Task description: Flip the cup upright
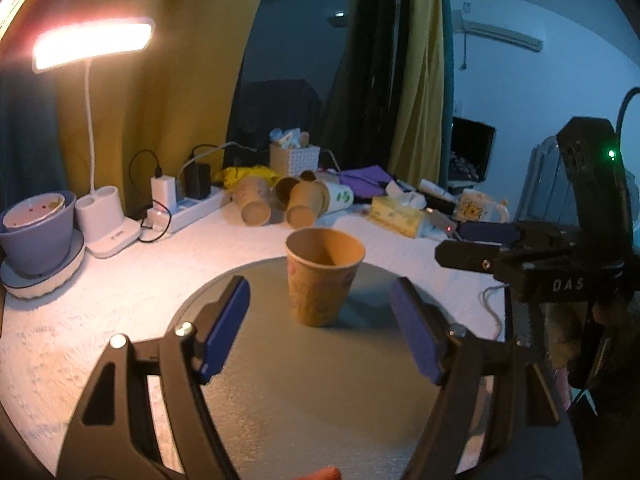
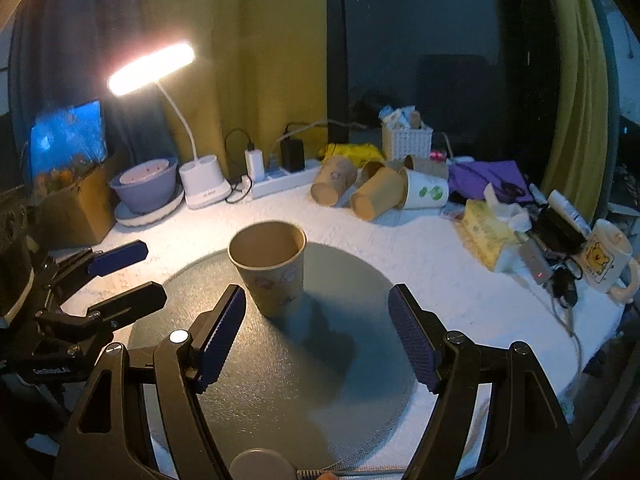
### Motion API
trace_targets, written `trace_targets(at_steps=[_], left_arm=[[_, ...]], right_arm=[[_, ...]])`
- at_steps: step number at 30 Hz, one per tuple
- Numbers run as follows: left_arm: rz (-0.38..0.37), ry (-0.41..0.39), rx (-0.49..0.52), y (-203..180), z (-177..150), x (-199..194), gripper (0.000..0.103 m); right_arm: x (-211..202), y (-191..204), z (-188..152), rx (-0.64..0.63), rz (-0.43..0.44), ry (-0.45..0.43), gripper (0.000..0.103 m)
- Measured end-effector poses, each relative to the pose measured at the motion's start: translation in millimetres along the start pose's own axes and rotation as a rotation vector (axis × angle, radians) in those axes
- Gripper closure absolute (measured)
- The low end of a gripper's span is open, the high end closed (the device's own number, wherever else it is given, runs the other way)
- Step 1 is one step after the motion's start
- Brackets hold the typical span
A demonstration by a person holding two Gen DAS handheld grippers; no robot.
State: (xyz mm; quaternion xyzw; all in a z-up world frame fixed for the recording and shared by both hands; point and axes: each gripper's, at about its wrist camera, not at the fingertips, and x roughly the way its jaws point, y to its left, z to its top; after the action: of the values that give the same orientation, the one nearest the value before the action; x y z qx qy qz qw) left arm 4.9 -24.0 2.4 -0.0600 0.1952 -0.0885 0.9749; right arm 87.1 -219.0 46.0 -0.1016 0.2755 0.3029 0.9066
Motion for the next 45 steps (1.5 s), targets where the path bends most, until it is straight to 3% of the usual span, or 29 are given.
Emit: trace_targets(at_steps=[5,8,9,11,19,23,32,36,45], left_arm=[[0.005,-0.051,0.017,-4.8,6.2,-12.7,0.028],[0.059,-0.081,0.029,-7.7,8.9,-18.5,0.027],[0.064,-0.088,0.03,-7.9,10.0,-19.9,0.014],[0.045,-0.118,0.025,-8.5,12.4,-26.9,0.007],[0.054,-0.207,0.039,-19.5,25.4,-49.5,0.007],[0.094,-0.253,0.034,-21.5,33.0,-58.6,0.007],[0.081,-0.316,0.002,-27.1,56.1,-69.9,0.007],[0.083,-0.326,0.01,-25.1,55.0,-64.3,0.007],[0.135,-0.334,-0.087,3.9,51.8,-67.6,0.007]], right_arm=[[-19.2,4.6,5.4,-0.018,-0.015,-0.052,0.026],[-29.6,5.0,8.5,-0.022,-0.019,-0.078,0.026],[-32.2,5.4,9.0,-0.024,-0.019,-0.083,0.026],[-39.4,5.8,10.9,-0.028,-0.02,-0.098,0.026],[-63.0,7.7,17.4,-0.039,-0.035,-0.158,0.026],[-67.0,8.4,20.1,-0.049,-0.034,-0.174,0.026],[-70.4,8.9,30.0,-0.036,-0.038,-0.196,0.026],[-69.7,8.0,36.2,-0.018,-0.052,-0.206,0.026],[-56.3,22.5,42.8,-0.028,-0.043,-0.194,0.026]])
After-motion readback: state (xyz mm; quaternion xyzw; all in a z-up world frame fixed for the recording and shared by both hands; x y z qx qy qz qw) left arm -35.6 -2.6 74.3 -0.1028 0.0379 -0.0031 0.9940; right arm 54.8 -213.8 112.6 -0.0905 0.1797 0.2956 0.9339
